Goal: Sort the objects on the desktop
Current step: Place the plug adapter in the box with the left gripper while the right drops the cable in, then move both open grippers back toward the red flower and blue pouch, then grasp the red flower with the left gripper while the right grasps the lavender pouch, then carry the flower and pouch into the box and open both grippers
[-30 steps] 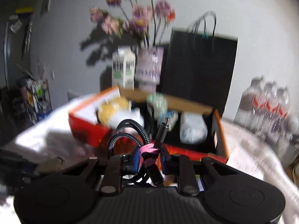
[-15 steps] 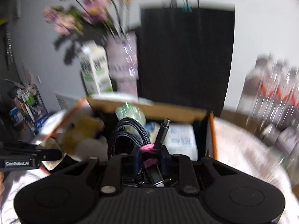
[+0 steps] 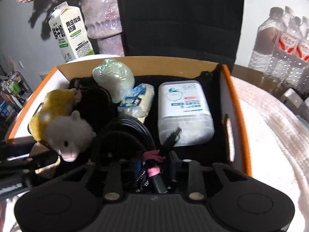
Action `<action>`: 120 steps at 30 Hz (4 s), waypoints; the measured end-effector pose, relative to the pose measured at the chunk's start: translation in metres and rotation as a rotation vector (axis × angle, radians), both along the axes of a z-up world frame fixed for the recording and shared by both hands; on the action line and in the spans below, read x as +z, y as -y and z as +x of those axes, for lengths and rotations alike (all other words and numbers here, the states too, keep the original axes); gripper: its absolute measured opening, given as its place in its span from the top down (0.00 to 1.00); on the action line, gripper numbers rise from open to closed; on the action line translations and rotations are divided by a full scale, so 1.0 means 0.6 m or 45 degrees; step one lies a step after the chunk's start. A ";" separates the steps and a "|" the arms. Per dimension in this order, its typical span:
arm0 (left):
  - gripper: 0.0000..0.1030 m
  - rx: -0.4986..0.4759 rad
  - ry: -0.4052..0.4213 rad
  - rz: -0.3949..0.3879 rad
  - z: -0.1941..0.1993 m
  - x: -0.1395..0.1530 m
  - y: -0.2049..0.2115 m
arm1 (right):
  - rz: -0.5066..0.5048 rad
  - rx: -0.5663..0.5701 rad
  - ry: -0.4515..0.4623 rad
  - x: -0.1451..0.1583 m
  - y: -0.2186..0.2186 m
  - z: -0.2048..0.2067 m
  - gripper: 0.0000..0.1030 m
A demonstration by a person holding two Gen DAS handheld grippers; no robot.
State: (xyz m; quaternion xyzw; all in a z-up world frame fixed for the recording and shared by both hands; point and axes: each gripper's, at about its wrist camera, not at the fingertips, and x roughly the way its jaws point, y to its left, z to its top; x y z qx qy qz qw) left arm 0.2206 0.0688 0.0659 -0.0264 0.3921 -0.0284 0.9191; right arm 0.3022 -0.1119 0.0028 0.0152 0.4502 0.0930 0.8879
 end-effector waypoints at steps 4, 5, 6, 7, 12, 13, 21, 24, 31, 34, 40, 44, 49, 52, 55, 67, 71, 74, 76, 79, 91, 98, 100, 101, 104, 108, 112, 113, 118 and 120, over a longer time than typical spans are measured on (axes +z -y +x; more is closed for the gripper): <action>0.21 -0.006 0.111 0.117 -0.026 0.035 0.016 | 0.015 -0.017 0.085 0.031 0.012 -0.032 0.41; 0.20 0.006 0.119 0.120 -0.031 0.043 0.018 | 0.009 -0.026 0.108 0.040 0.014 -0.041 0.39; 0.19 0.023 0.129 0.113 -0.039 0.051 0.019 | 0.003 -0.033 0.132 0.050 0.016 -0.051 0.38; 0.18 0.037 0.140 0.107 -0.047 0.058 0.020 | -0.007 -0.037 0.155 0.058 0.017 -0.061 0.34; 0.12 0.073 0.216 0.134 -0.105 0.083 0.035 | -0.049 -0.030 0.256 0.091 0.026 -0.123 0.26; 0.11 0.079 0.220 0.132 -0.119 0.087 0.038 | -0.053 -0.020 0.272 0.096 0.025 -0.135 0.24; 0.00 0.056 0.274 0.089 -0.289 0.086 0.074 | 0.010 0.037 0.451 0.108 0.067 -0.323 0.13; 0.00 0.050 0.317 0.080 -0.370 0.075 0.097 | 0.040 0.057 0.501 0.091 0.089 -0.414 0.09; 0.00 0.077 0.417 -0.011 -0.534 0.037 0.130 | 0.018 0.017 0.543 0.040 0.110 -0.588 0.08; 0.00 0.019 0.434 -0.012 -0.587 0.025 0.137 | 0.058 0.004 0.555 0.015 0.121 -0.658 0.00; 0.00 -0.197 0.422 -0.048 -0.619 0.008 0.164 | 0.111 -0.008 0.602 -0.018 0.136 -0.739 0.00; 0.00 -0.151 0.420 -0.049 -0.613 0.000 0.174 | 0.120 -0.044 0.604 -0.016 0.150 -0.734 0.00; 0.00 -0.137 0.405 -0.055 -0.608 -0.012 0.172 | 0.135 -0.094 0.596 -0.018 0.162 -0.725 0.00; 0.00 -0.148 0.412 -0.055 -0.594 -0.022 0.174 | 0.147 -0.084 0.591 -0.027 0.165 -0.727 0.00; 0.00 -0.150 0.427 -0.030 -0.557 -0.027 0.177 | 0.157 -0.085 0.577 -0.035 0.172 -0.711 0.02; 0.18 -0.140 0.248 -0.079 -0.312 -0.078 0.223 | 0.243 -0.127 0.410 -0.038 0.211 -0.435 0.11; 0.20 -0.139 0.257 -0.086 -0.286 -0.082 0.231 | 0.373 -0.175 0.286 -0.068 0.232 -0.365 0.50; 0.41 -0.138 0.238 -0.131 -0.279 -0.087 0.231 | 0.441 -0.112 0.319 -0.078 0.233 -0.366 0.76; 0.62 -0.146 0.195 -0.132 -0.274 -0.088 0.235 | 0.387 -0.100 0.384 -0.075 0.225 -0.379 0.88; 0.69 -0.111 0.209 -0.132 -0.285 -0.083 0.239 | 0.351 -0.118 0.473 -0.071 0.229 -0.400 0.93; 0.75 0.111 0.284 -0.097 -0.372 -0.006 0.186 | 0.416 -0.080 0.620 -0.058 0.249 -0.446 0.94; 0.75 0.148 0.337 -0.084 -0.413 0.036 0.167 | 0.465 0.067 0.677 -0.015 0.223 -0.483 0.94; 0.75 0.136 0.357 -0.074 -0.399 0.059 0.163 | 0.457 0.086 0.702 0.011 0.218 -0.491 0.94; 0.75 0.133 0.370 -0.059 -0.388 0.071 0.162 | 0.451 0.094 0.715 0.028 0.216 -0.491 0.94; 0.75 0.123 0.411 -0.011 -0.343 0.104 0.157 | 0.441 0.115 0.764 0.078 0.211 -0.481 0.94; 0.75 0.106 0.366 -0.018 -0.247 0.129 0.142 | 0.399 0.159 0.820 0.142 0.194 -0.416 0.94; 0.75 0.136 0.312 0.041 -0.152 0.128 0.130 | 0.376 0.197 0.768 0.170 0.159 -0.300 0.94; 0.75 0.121 0.288 0.050 -0.131 0.123 0.126 | 0.342 0.206 0.748 0.170 0.144 -0.271 0.94; 0.37 0.136 0.110 0.022 -0.038 0.072 0.100 | 0.351 0.224 0.513 0.113 0.085 -0.117 0.88; 0.30 0.178 0.142 0.070 -0.032 0.065 0.098 | 0.253 0.178 0.385 0.071 0.059 -0.065 0.78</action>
